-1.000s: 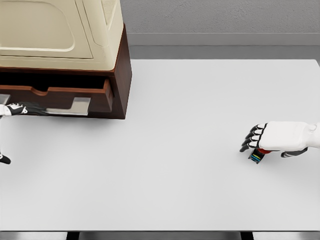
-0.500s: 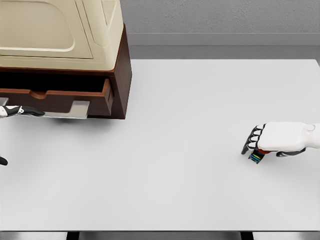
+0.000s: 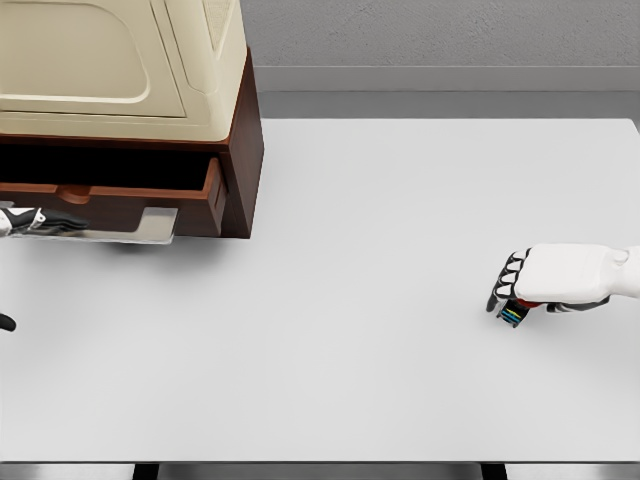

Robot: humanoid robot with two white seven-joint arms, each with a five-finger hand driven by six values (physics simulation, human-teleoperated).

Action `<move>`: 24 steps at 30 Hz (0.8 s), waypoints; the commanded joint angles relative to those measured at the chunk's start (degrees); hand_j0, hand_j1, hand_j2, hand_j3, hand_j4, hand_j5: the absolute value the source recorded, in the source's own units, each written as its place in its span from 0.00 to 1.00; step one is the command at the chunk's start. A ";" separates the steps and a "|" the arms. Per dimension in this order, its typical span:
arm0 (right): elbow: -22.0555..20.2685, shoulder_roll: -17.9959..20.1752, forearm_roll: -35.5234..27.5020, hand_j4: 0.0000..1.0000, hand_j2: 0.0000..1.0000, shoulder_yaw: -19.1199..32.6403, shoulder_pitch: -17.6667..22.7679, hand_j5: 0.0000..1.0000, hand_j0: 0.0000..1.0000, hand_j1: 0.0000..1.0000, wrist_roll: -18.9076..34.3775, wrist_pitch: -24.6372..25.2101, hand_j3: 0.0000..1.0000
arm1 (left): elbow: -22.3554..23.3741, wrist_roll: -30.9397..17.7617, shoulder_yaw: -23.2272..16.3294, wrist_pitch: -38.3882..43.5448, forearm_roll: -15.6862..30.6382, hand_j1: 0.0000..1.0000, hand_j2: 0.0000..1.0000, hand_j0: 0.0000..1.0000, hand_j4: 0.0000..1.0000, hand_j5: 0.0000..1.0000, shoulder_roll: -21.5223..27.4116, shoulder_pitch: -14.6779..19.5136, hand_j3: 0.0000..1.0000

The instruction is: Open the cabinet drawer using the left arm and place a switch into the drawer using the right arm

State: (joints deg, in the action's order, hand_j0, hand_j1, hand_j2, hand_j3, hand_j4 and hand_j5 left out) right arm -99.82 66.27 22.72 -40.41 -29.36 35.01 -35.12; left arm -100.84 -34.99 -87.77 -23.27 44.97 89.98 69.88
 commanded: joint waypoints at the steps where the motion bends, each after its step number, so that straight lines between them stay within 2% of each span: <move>1: -0.03 0.00 -0.22 0.76 0.76 -0.02 0.00 0.76 0.76 0.76 -0.01 0.12 0.76 | -0.06 -0.01 -0.03 0.07 0.56 1.00 1.00 1.00 1.00 1.00 0.19 -0.01 1.00; 16: 0.15 0.00 -0.05 0.76 0.76 -0.10 0.18 0.76 0.76 0.76 -0.01 0.12 0.76 | -0.06 -0.01 -0.56 -2.48 1.09 1.00 1.00 1.00 1.00 1.00 2.39 -0.01 1.00; 24: 0.15 0.00 0.48 0.76 0.76 -0.02 0.18 0.76 0.76 0.76 -0.01 0.12 0.76 | -0.15 -0.01 -0.56 -6.44 5.57 1.00 1.00 1.00 1.00 1.00 3.18 0.26 1.00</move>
State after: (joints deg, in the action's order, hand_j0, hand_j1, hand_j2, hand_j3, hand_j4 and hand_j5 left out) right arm -99.67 66.17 23.27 -40.48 -29.18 35.01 -35.12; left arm -100.95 -35.01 -88.27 -29.02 49.28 92.83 70.14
